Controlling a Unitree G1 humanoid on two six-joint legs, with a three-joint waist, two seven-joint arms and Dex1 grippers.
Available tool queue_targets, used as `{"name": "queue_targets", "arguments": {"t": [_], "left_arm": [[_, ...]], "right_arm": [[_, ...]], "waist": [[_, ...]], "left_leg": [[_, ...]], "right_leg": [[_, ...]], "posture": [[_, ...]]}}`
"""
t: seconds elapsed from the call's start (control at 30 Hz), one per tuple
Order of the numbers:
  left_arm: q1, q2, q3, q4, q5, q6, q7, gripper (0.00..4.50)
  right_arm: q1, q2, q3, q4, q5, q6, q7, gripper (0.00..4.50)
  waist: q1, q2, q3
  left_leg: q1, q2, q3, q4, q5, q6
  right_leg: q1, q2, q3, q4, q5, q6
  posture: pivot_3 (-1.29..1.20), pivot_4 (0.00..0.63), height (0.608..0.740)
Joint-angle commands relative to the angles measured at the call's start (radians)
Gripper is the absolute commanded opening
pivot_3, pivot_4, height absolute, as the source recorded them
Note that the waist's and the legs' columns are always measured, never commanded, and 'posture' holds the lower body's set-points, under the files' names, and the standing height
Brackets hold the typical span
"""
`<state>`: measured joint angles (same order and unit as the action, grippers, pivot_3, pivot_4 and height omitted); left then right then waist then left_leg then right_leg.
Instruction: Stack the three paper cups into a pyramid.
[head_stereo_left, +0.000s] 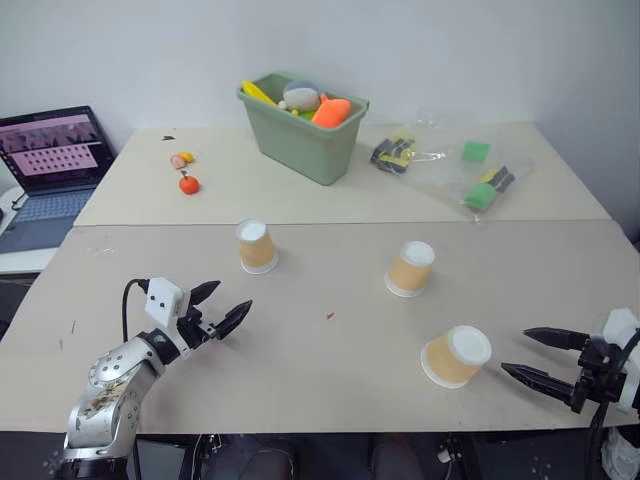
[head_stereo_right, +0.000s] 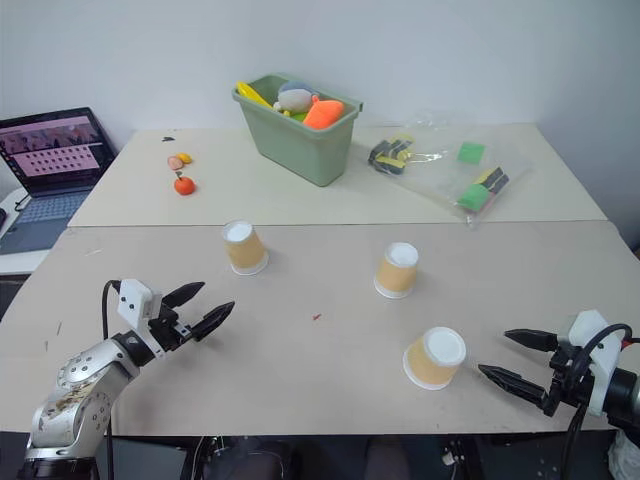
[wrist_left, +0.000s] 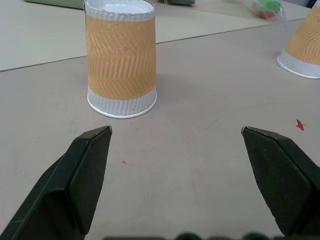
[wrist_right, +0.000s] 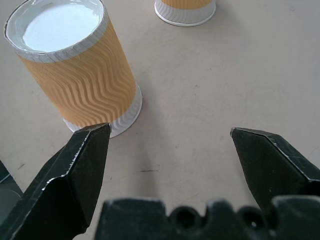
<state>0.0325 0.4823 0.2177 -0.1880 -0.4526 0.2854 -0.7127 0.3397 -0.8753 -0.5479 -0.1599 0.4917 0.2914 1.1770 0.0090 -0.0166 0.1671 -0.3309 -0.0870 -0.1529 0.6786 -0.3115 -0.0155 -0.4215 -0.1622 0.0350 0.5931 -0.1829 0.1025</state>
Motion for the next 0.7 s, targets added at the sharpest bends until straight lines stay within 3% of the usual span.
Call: {"name": "queue_targets", "arguments": {"t": [0.03, 0.2, 0.3, 0.7], "left_arm": [[-0.053, 0.032, -0.014, -0.033, -0.03, -0.009, -0.063, 4.44], [-0.174, 0.111, -0.127, -0.043, -0.046, 0.036, -0.228, 4.44], [-0.264, 0.109, -0.186, -0.122, -0.091, 0.151, -0.212, 4.44], [-0.348, 0.085, -0.243, -0.195, -0.121, 0.181, -0.228, 4.44]], "right_arm": [[0.029, -0.014, -0.037, -0.061, 0.023, 0.012, 0.013, 4.5], [0.134, -0.034, -0.126, -0.279, 0.125, 0.122, 0.041, 4.5], [0.175, -0.024, -0.17, -0.374, 0.185, 0.185, 0.027, 4.5], [0.138, 0.022, -0.11, -0.409, 0.175, 0.203, -0.067, 4.5]], "waist": [[0.001, 0.0, 0.0], [0.013, 0.001, 0.0], [0.003, -0.001, 0.0], [0.001, -0.002, 0.001]], "left_leg": [[0.0, 0.0, 0.0, 0.0, 0.0, 0.0], [-0.002, 0.0, 0.0, 0.001, 0.0, 0.0], [-0.003, 0.0, 0.0, 0.001, 0.0, 0.0], [-0.004, 0.0, 0.0, 0.001, 0.0, 0.0]], "right_leg": [[0.0, 0.0, 0.0, 0.0, 0.0, 0.0], [-0.001, 0.0, -0.001, 0.0, 0.0, 0.0], [0.001, 0.0, 0.0, -0.001, 0.0, 0.001], [0.0, 0.0, 0.0, 0.0, 0.0, 0.001]], "posture": [[0.0, 0.15, 0.74], [0.0, 0.15, 0.74], [0.0, 0.15, 0.74], [0.0, 0.15, 0.74]]}}
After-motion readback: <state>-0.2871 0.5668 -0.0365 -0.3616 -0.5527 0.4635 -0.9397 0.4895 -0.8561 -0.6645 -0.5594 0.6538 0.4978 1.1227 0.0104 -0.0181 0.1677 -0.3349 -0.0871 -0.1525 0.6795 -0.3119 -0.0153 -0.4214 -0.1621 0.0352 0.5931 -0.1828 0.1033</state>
